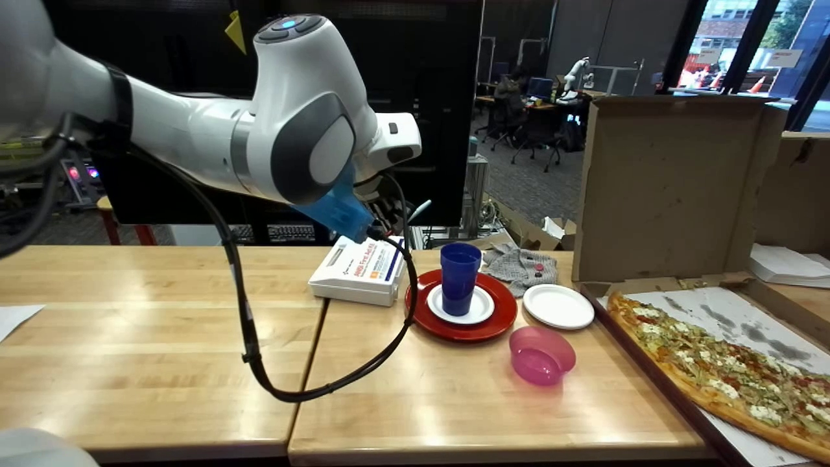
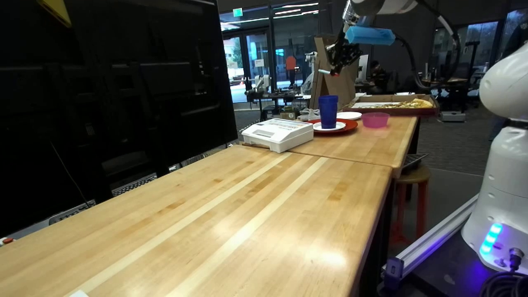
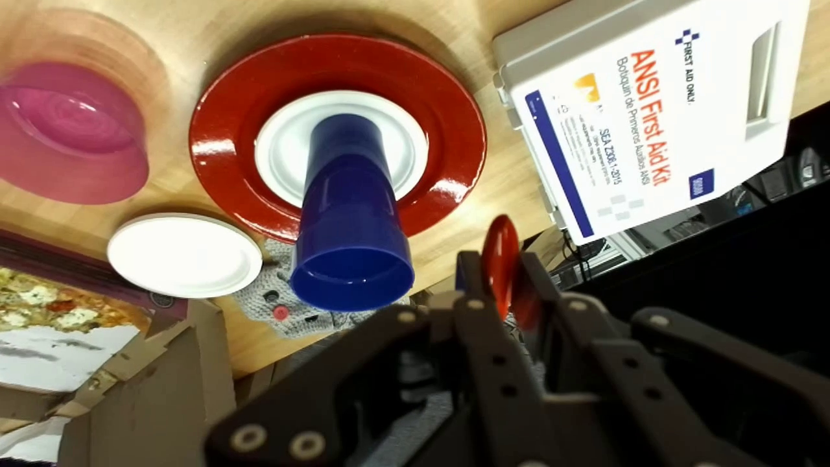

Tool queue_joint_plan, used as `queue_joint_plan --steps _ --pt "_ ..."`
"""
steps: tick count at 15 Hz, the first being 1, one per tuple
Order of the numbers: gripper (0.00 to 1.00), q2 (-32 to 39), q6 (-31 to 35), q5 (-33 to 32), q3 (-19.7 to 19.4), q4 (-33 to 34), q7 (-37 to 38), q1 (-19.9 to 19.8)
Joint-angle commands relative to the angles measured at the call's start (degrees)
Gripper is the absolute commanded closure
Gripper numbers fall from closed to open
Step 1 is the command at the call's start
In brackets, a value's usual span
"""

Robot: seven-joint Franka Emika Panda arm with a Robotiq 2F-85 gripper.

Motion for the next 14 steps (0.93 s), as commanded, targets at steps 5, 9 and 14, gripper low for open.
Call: queue_joint_plan --steps 5,9,14 --pt "0.96 -0.4 -12.9 -0.9 -3.2 4.7 -1.3 2.8" --pt "0.96 1.2 -13.4 -2.4 -2.6 6.3 0.3 1.9" --pt "0.96 1.8 -16.6 -4.4 -2.1 8.3 1.7 1.4"
